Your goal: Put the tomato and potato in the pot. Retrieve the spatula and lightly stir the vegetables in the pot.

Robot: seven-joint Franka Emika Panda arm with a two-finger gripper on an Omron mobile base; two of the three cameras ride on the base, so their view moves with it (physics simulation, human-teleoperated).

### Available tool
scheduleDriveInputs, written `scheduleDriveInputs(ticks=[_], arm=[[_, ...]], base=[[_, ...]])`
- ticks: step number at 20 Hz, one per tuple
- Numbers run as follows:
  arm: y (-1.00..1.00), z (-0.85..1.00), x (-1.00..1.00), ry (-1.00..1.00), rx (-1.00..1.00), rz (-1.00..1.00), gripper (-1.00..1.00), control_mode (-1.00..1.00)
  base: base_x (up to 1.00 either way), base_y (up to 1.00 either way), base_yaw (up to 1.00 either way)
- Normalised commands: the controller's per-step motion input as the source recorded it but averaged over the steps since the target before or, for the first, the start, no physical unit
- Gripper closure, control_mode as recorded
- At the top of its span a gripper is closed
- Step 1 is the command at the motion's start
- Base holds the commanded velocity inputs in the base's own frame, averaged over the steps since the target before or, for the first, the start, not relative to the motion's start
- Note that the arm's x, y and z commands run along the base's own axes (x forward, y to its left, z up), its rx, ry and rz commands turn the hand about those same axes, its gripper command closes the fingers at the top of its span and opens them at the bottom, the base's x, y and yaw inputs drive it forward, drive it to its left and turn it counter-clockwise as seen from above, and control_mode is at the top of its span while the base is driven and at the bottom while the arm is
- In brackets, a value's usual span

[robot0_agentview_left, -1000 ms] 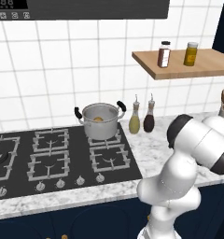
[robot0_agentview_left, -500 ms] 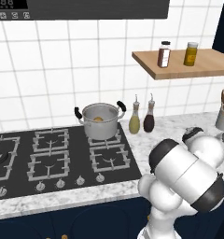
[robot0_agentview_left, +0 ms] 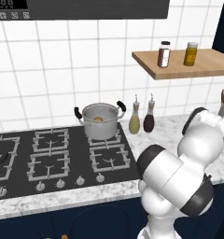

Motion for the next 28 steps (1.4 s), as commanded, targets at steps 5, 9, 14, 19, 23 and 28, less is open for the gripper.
scheduleDriveInputs(ticks=[5,9,14,19,23,28], arm=[[0.14,0.96,-0.03,0.51,-0.01,0.15,1.0,-1.0],[0.68,0.4,-0.25,0.19,-0.17,0.37,1.0,-1.0],[0.88,0.02,-0.43,-0.04,-0.34,0.61,1.0,-1.0],[0.7,0.17,-0.11,-0.04,-0.37,0.68,1.0,-1.0],[0.51,0.51,0.0,-0.04,-0.32,0.65,1.0,-1.0],[0.52,0.54,0.0,-0.04,-0.36,0.63,1.0,-1.0]], base=[[0.0,0.0,0.0],[0.0,0.0,0.0],[0.0,0.0,0.0],[0.0,0.0,0.0],[0.0,0.0,0.0],[0.0,0.0,0.0]])
